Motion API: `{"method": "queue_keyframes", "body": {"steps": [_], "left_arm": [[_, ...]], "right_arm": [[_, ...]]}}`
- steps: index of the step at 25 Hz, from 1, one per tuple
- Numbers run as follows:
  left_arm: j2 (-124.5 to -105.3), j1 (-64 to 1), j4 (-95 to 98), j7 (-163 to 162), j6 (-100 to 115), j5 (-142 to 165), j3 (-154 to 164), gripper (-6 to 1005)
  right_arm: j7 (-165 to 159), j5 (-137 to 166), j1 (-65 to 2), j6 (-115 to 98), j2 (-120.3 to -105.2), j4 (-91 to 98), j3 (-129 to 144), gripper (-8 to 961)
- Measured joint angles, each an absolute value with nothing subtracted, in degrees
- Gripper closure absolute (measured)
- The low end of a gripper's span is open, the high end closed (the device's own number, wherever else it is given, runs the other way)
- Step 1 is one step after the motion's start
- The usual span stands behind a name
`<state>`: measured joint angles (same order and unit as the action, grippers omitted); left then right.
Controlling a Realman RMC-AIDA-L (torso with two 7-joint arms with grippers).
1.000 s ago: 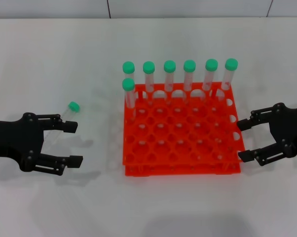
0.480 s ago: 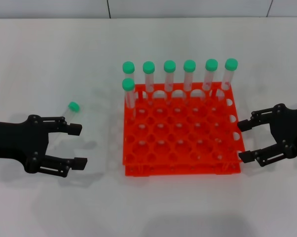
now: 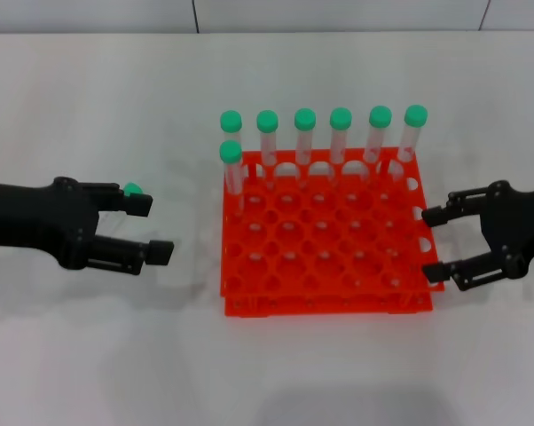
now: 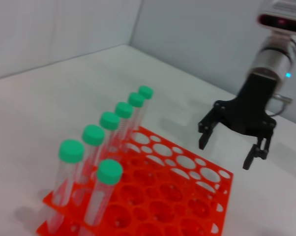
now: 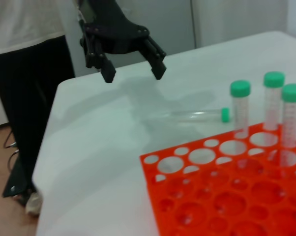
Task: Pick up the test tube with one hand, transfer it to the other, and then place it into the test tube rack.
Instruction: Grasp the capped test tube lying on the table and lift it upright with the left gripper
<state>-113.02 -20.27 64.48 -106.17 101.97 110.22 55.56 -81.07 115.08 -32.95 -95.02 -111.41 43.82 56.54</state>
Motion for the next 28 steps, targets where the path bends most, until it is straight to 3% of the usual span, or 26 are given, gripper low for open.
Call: {"method": "queue_keyframes", "body": {"steps": [5,12,16,28], "left_arm": [[-113.73,-20.9,70.9,-122.5,101.7,114.5,55.1,131],[-110.9,-25.8,71.7,-140.5,102.6,120.3,53.9,132],[-110.39,-29.5,71.1,-144.5,103.5,129.8,54.1,132],[-113.6,-37.1,66.7,-145.6,101.8,148.7,54.7,226]], "right_arm": [[-80.2,115.0,-32.5,-94.5,-112.35,44.3,53.4,162],[-78.8,114.8,-32.3,-94.3,-113.13,44.5,53.2,162],[-78.4,114.7,-32.3,-94.1,-113.27,44.6,53.3,162],[-78.1,114.9,-32.3,-92.7,-113.88,44.6,53.7,161]]}}
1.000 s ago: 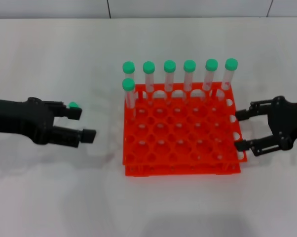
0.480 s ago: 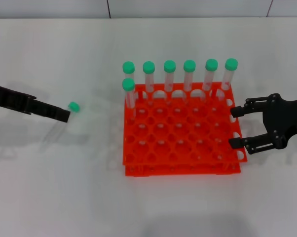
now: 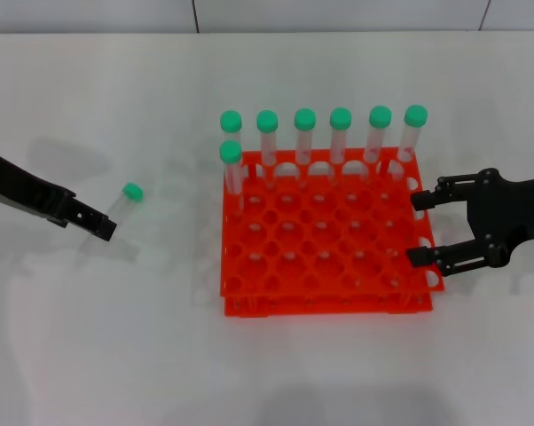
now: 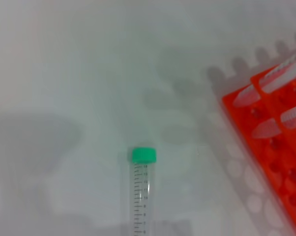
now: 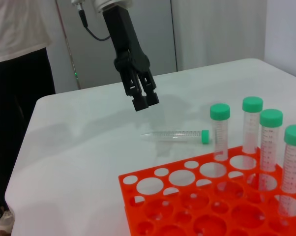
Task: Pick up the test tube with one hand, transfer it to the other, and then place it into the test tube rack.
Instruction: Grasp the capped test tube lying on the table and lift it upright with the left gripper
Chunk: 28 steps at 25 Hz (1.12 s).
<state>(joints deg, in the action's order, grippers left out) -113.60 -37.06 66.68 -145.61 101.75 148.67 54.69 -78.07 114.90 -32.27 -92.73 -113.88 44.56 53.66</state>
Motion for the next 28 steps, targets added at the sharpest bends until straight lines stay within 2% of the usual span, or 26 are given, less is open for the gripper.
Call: {"method": "queue_keyframes", "body": {"steps": [7,28], "left_arm": [[-114.98,-38.5,63.9,-147.1,99.3,156.3,54.8,222],[-116.37,-40.4,56.1,-149.0,91.1,160.9,59.6,229]], "right_arm": [[-77.3,114.9,-32.3,-92.2,-114.01,44.1,53.6,161],[-77.3,115.3,-32.3,-91.3,-114.24,43.8,53.6,161]]}}
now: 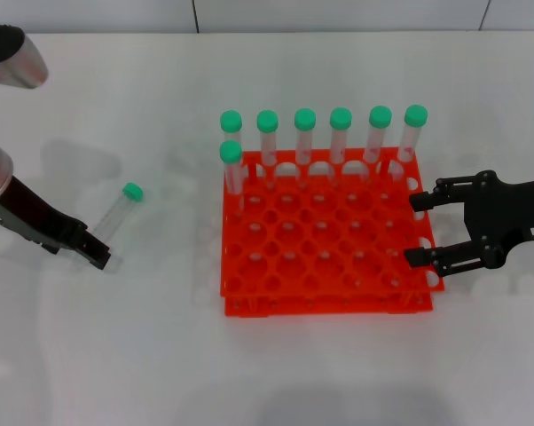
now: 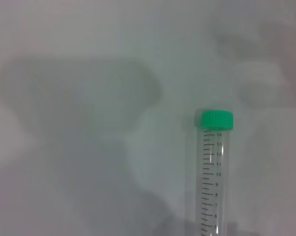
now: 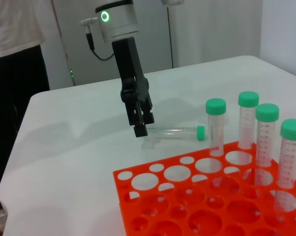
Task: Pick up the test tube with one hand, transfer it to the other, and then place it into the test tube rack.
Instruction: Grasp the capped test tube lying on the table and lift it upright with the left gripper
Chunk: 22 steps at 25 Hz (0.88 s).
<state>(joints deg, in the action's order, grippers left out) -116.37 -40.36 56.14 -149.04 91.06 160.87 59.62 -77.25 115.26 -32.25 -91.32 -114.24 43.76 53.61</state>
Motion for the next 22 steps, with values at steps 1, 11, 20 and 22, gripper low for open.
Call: {"method": "queue_keyframes", "body": {"steps": [1,11,20,22], "left_arm": [[-116.37,-40.4,56.0,-149.0,90.9,160.9,59.7,230],[-116.36,-40.6,54.6,-148.9,89.5,160.9,60.3,238],[-116.51,-40.6,54.6,-148.6,88.9,160.8,60.6,279],[-116.56,-40.6,54.6,-148.6,88.9,160.8,60.6,346]], "right_arm": [[-77.3,115.3,-32.2,-91.3,-114.25,43.8,53.6,161],[-77.2,115.3,-32.1,-91.1,-114.34,43.8,53.8,161],[-77.2,115.3,-32.1,-91.1,-114.34,43.8,53.9,162],[-77.2,115.3,-32.1,-91.1,-114.34,43.8,53.9,162]]}}
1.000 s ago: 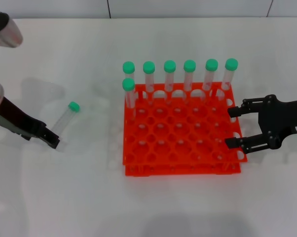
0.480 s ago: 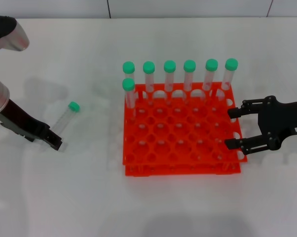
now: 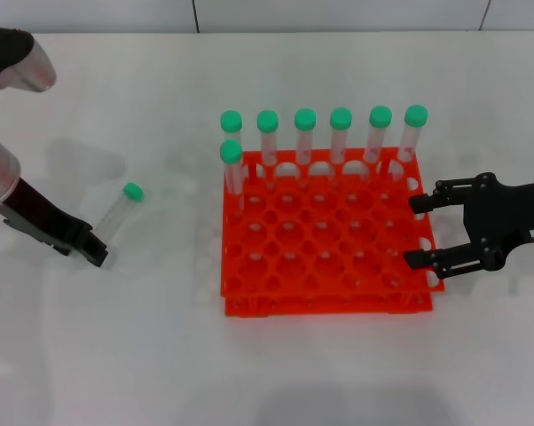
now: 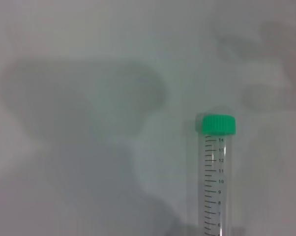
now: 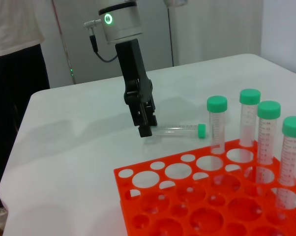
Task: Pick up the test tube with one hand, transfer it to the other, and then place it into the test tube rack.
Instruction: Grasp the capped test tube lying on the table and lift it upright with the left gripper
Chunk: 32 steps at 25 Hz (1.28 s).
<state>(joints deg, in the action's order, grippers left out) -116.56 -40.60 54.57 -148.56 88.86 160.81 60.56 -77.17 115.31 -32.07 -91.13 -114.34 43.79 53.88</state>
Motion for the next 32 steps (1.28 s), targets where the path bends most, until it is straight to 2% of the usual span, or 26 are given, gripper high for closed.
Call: {"method": "queue_keyframes", "body": {"steps": [4,12,28,32], "left_arm": [[-116.61,-40.6,54.1,-148.5,88.8,160.8,60.6,479],[-116.63,-40.6,53.6,-148.4,88.2,160.8,60.6,630],[-116.63,-40.6,54.1,-148.1,87.1,160.3,60.4,797],[-116.85,-37.8,61.1,-146.5,85.9,156.5,60.2,810]], "right_arm": [[-77.2,115.3,-32.1,-91.1,-114.34,43.8,53.9,162],[-77.2,115.3,-32.2,-91.1,-114.42,44.1,54.0,162],[-77.2,115.1,-32.2,-91.1,-114.42,44.3,53.8,162],[-77.3,115.1,-32.2,-91.3,-114.39,44.3,53.7,162]]}}
